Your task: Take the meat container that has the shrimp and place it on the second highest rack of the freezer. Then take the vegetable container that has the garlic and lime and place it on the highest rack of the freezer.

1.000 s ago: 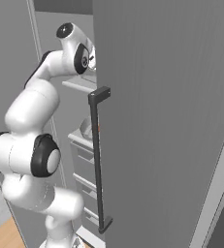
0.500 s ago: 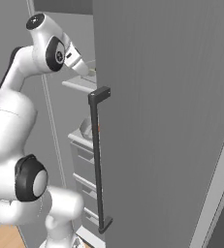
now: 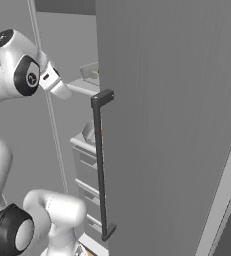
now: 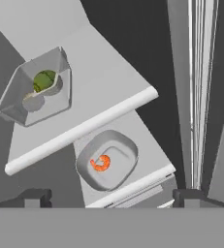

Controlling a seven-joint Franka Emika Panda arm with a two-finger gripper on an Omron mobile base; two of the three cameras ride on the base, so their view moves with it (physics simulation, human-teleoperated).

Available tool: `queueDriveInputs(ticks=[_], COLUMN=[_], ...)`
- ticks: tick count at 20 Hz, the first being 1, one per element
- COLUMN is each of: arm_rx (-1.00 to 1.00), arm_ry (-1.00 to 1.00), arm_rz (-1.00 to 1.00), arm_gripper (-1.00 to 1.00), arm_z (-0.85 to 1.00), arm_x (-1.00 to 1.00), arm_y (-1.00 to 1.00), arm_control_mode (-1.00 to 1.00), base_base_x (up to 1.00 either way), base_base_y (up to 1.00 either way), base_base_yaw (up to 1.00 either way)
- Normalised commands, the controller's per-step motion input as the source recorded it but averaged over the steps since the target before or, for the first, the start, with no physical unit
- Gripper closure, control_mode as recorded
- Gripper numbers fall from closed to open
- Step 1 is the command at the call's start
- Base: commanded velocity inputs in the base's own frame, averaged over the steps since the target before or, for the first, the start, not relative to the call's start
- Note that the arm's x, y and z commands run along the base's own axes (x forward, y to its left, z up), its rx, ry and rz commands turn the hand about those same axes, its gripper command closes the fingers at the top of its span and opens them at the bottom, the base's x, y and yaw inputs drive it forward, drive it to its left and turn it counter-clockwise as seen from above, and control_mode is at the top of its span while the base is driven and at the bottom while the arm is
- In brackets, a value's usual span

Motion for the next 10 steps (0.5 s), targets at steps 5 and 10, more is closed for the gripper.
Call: queueDriveInputs(ticks=[5,10], arm_rx=[0.0,0.0], arm_ry=[-0.02,0.0], arm_rz=[0.0,0.0], arm_gripper=[-1.0,-1.0], arm_z=[-0.58,-0.56], arm_x=[-1.0,-1.0], arm_y=[0.05,0.0], arm_control_mode=[-1.0,-1.0], base_base_x=[0.0,0.0], base_base_y=[0.0,0.0], base_base_yaw=[0.0,0.0])
